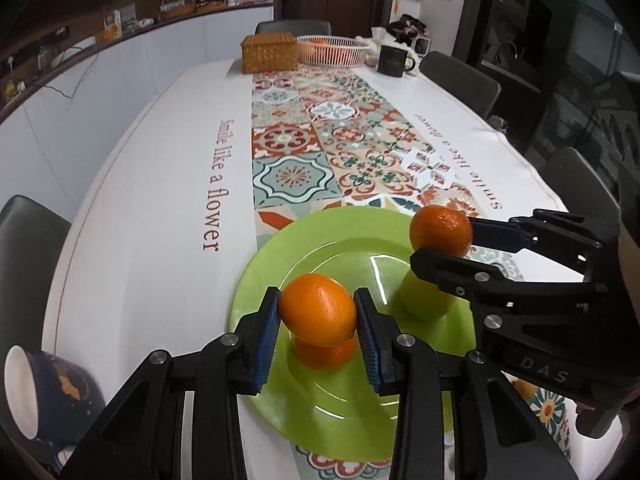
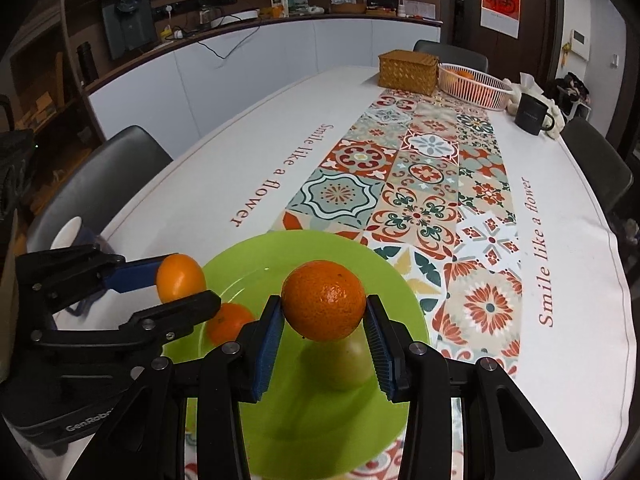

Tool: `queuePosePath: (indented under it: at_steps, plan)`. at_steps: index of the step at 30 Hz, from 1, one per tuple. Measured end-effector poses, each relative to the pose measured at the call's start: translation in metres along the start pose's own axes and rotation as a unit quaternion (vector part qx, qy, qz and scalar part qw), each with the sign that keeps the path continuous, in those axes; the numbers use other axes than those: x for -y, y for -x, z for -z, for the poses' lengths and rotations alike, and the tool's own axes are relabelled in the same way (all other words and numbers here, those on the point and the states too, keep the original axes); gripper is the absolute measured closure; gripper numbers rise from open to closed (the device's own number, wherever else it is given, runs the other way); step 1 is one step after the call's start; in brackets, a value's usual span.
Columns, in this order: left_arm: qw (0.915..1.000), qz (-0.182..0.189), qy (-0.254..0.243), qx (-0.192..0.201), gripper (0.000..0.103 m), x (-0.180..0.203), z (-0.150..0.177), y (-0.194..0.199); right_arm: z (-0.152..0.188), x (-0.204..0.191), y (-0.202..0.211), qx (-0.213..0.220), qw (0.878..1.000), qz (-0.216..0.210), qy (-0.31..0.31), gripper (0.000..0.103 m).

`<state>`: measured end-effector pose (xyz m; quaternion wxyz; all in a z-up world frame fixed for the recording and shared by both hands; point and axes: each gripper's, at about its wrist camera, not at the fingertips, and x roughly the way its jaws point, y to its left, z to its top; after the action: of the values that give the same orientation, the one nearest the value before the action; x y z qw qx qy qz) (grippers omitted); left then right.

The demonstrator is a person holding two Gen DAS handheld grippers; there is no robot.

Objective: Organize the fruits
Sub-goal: 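Lower both oranges onto the green plate and open both tools, then move both tools back toward the fruits beside the plate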

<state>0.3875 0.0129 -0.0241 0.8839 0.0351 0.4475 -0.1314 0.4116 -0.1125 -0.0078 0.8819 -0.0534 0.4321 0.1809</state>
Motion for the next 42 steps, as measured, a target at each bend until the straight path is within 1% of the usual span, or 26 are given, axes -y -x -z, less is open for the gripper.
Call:
queuePosePath:
  at_steps: [5,9,10,11,12,16,17,19,22,24,31,34,35,37,40,42]
  plan:
    - [0.9998,-0.006,-0.005,-0.016,0.066,-0.001,0.001,-0.014,-0.001,0.001,-0.013,-0.009,1.0,0.009,0.005,0.061]
    - [0.9997,-0.009,-0.006,-0.02,0.066,-0.002,0.0,-0.016,-0.001,0.002,-0.02,-0.012,1.0,0.007,0.004,0.061]
    - [0.9998,-0.01,-0.007,-0.018,0.064,-0.002,0.001,-0.015,-0.001,0.003,-0.02,-0.012,1.0,0.007,0.004,0.061]
    - [0.9997,-0.013,-0.01,-0.016,0.06,-0.001,0.001,-0.015,-0.001,0.003,-0.02,-0.014,1.0,0.007,0.004,0.061]
    - [0.9997,-0.019,-0.013,-0.011,0.059,-0.001,0.001,-0.012,0.0,0.003,-0.021,-0.016,1.0,0.006,0.003,0.06]
    - [0.9994,-0.029,-0.016,0.0,0.053,-0.001,0.003,-0.001,0.002,0.007,-0.016,-0.005,1.0,0.006,-0.005,0.049]
    - [0.9993,-0.033,-0.018,0.004,0.053,-0.001,0.004,0.002,0.002,0.007,-0.014,-0.003,1.0,0.004,-0.007,0.049]
    - [0.999,-0.039,-0.02,0.009,0.052,0.0,0.008,0.011,0.005,0.007,-0.006,0.003,1.0,0.006,-0.006,0.049]
    - [0.9985,-0.047,-0.019,0.019,0.051,0.003,0.013,0.025,0.011,0.008,0.008,0.014,1.0,0.019,-0.007,0.048]
    - [0.9981,-0.053,-0.014,0.029,0.048,0.006,0.017,0.037,0.016,0.008,0.019,0.021,0.999,0.023,-0.011,0.044]
    - [0.9963,-0.065,-0.001,0.056,0.04,0.017,0.03,0.079,0.031,0.003,0.061,0.047,0.998,0.026,-0.018,0.043]
    - [0.9955,-0.067,0.007,0.067,0.036,0.021,0.037,0.1,0.037,-0.003,0.079,0.056,0.998,0.026,-0.019,0.043]
    - [0.995,-0.068,0.008,0.073,0.035,0.023,0.04,0.108,0.04,-0.005,0.085,0.058,0.998,0.028,-0.018,0.04]
    - [0.9943,-0.069,0.009,0.081,0.033,0.025,0.045,0.12,0.045,-0.01,0.098,0.069,0.997,0.033,-0.014,0.038]
    - [0.9933,-0.07,0.01,0.092,0.03,0.028,0.056,0.138,0.054,-0.02,0.114,0.078,0.996,0.042,0.0,0.036]
    - [0.9924,-0.074,0.01,0.098,0.029,0.03,0.064,0.151,0.06,-0.027,0.123,0.082,0.996,0.046,0.009,0.036]
